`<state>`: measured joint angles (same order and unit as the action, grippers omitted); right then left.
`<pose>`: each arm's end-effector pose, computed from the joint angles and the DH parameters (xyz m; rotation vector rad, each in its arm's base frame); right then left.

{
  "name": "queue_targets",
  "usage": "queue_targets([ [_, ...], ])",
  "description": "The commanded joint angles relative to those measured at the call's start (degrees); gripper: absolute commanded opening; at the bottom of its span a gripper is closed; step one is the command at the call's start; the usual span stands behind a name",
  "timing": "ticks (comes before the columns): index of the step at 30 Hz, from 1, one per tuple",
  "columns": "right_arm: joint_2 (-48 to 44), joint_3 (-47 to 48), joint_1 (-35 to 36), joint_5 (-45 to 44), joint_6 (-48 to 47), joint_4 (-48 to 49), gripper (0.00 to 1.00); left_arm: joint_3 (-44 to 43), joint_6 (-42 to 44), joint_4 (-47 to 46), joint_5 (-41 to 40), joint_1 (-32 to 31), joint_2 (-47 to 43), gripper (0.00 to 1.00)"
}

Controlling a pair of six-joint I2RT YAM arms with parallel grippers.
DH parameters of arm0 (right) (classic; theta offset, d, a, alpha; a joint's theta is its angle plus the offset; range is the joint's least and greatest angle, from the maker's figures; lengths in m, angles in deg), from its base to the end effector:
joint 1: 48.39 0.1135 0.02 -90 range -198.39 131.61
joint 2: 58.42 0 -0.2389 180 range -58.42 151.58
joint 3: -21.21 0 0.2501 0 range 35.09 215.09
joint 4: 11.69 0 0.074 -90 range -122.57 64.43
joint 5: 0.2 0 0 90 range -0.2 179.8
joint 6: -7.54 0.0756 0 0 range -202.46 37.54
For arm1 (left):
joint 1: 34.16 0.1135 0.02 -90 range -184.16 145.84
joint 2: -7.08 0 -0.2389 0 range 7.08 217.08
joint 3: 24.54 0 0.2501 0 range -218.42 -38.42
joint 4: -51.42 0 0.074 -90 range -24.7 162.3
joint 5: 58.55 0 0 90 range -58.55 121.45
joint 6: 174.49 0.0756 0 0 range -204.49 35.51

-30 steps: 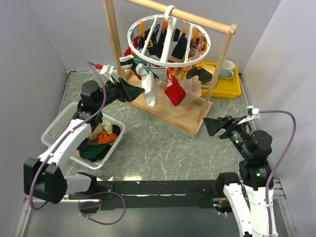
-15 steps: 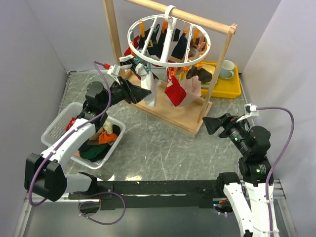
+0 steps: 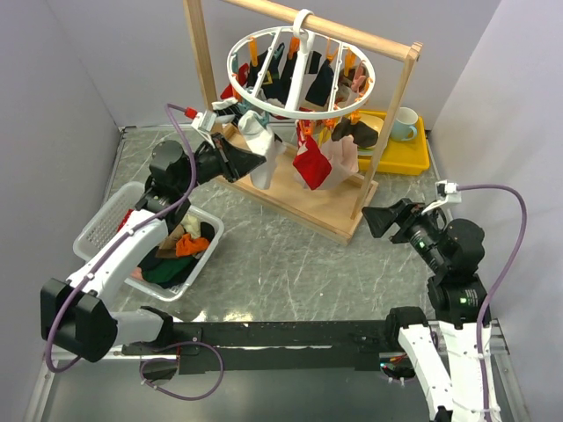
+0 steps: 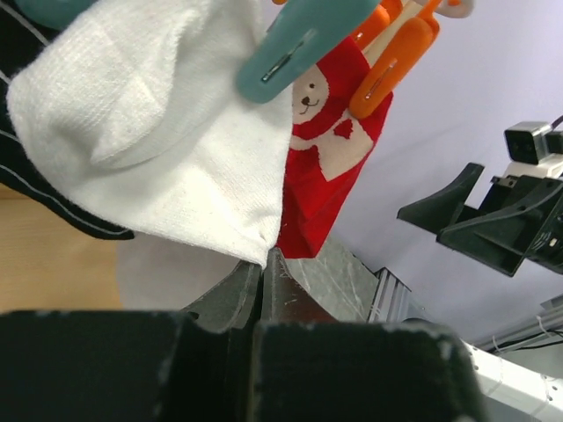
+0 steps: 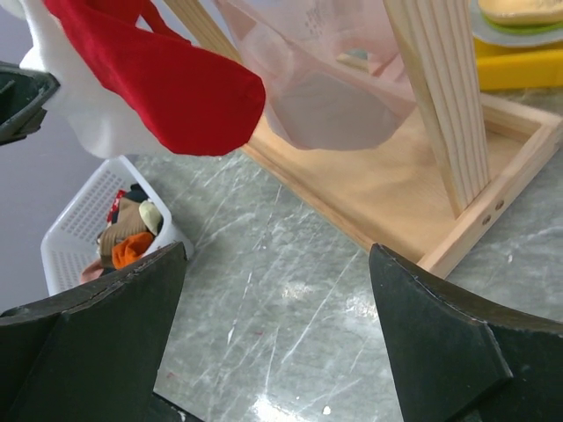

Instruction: Remove the socks clipped to the hanger

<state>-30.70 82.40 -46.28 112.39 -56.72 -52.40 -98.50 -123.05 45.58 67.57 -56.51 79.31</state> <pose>0.1586 0.0349 0.3444 0.0556 1.7355 0.6941 0.2892 -0.1671 0.3663 0.3428 1.5705 -1.2952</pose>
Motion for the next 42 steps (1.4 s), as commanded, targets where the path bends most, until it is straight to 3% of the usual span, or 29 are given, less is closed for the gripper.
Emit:
queue_targets([
  [1,1.62,5.77,0.26,-0.09,-2.88,-1.29,0.91,-3.29,3.49,3.28,0.09,-0.33,-3.93,0.01],
  [9,6.63,10.08,3.16,0.09,-1.92,-0.68,0.87,-2.86,6.05,7.16,-3.51,-0.33,-6.92,0.01],
  [24,27.19,26.51,32.15,-20.73,1.25,7.84,0.82,-1.1,5.52,6.89,-3.07,-0.33,-8.5,0.01],
  [30,36.24,35.65,42.17,-30.75,-3.31,9.25,0.83,-0.57,4.91,6.72,-2.63,-0.41,-9.73,0.01],
  [42,49.95,48.57,48.34,-42.18,-8.16,14.08,0.81,-0.4,4.99,8.04,-2.37,-0.42,-12.63,0.01],
])
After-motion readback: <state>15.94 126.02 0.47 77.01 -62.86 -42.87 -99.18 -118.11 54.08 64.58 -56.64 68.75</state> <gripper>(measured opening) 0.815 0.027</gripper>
